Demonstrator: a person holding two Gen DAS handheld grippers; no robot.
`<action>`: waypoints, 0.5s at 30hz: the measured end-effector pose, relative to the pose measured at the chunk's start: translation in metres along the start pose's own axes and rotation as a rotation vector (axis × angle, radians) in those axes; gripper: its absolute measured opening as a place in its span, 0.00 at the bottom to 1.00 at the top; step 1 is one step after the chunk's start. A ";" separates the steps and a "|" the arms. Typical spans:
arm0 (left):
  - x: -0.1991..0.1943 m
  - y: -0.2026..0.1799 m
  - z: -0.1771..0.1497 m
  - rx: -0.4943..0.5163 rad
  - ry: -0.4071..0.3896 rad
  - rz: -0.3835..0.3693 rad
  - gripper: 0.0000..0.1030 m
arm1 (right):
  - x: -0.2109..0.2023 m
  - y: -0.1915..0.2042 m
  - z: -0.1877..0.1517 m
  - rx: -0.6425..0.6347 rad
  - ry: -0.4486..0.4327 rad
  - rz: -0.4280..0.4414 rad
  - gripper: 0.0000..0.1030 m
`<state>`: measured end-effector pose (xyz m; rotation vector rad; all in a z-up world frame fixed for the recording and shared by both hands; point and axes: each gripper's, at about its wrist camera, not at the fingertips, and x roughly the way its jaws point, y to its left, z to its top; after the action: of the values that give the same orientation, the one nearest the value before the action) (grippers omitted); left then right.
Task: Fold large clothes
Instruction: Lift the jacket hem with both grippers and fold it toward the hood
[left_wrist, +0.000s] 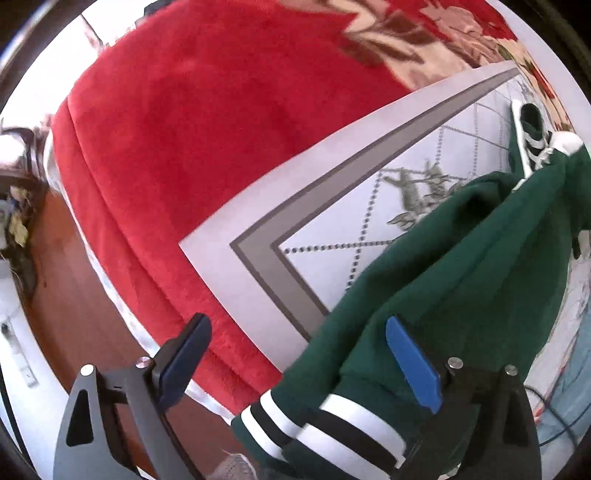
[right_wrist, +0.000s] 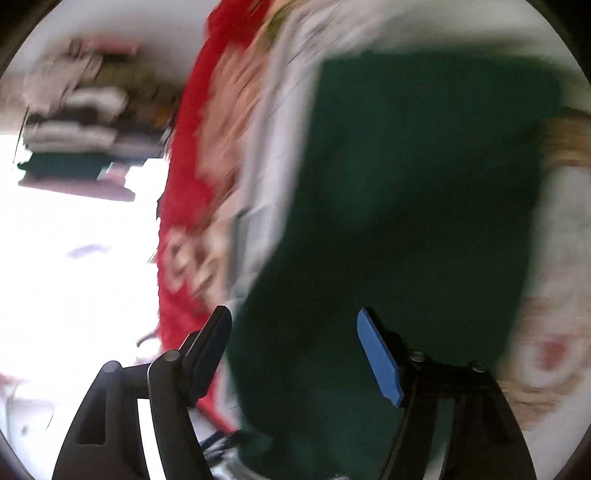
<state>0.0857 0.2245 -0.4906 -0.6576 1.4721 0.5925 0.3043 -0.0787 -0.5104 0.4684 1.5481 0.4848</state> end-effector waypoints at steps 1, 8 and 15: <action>-0.006 -0.006 -0.001 0.010 -0.016 0.006 0.94 | -0.021 -0.026 0.002 0.031 -0.054 -0.070 0.72; -0.032 -0.083 -0.006 0.172 -0.140 0.120 0.96 | 0.005 -0.179 0.030 0.281 -0.065 0.015 0.74; -0.026 -0.101 0.006 0.263 -0.177 0.216 0.96 | 0.037 -0.188 0.032 0.314 -0.099 0.244 0.19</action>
<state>0.1618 0.1598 -0.4608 -0.2370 1.4312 0.5931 0.3349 -0.2120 -0.6488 0.9182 1.4838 0.3982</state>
